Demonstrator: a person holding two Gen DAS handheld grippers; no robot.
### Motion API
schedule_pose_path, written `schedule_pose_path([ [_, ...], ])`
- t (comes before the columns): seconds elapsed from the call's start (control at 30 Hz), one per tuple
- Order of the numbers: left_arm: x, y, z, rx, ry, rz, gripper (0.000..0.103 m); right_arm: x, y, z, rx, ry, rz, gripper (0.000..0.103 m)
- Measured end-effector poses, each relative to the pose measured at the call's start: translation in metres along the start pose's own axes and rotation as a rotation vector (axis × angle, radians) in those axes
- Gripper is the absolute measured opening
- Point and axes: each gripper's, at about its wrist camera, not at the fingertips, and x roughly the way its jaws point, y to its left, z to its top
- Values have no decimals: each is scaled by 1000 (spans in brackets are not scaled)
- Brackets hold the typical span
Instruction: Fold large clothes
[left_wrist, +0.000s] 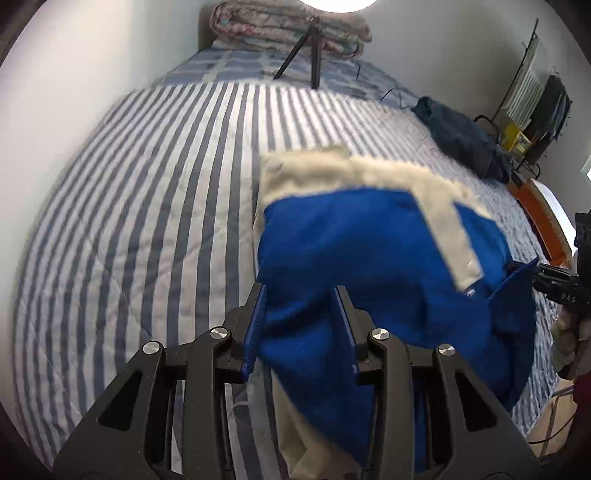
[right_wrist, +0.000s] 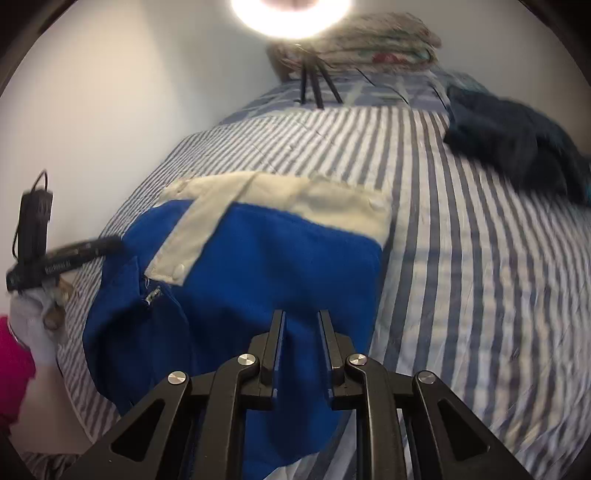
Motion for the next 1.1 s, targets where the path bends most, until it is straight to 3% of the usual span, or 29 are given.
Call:
schedule_pose_path([
  [0.1,16,14,-15,-90,19,-68,40,12,-1,-8,20,3,-14,13],
  [0.13,17,17,-16,-104,16,-75,46,13,0,-9,10,-1,-24,13],
  [0.2,14,21,-11,-115,50,-79,49,11,-2,-6,20,24,-22,13],
  [0.37,-16,24,-18,-80,54,-57,49,-14,-5,-25,33,115,25,17],
  [0.5,-45,40,-27,-126,29,-114,50,-39,-3,-54,-22,168,19,17],
  [0.53,-51,46,-28,-151,27,-150,60,-50,-6,-59,-12,157,26,17],
  [0.6,-64,60,-30,-218,23,-212,75,-66,-13,-60,27,110,55,27],
  [0.67,-65,70,-25,-283,27,-266,76,-82,-21,-57,74,39,80,36],
  [0.77,-58,88,-20,-398,46,-351,76,-91,-31,-48,116,-46,89,74],
  [0.8,-56,93,-19,-425,51,-369,76,-92,-34,-45,126,-59,92,80],
  [1.1,-15,110,-17,-550,115,-498,76,-58,-57,-39,216,-21,150,84],
])
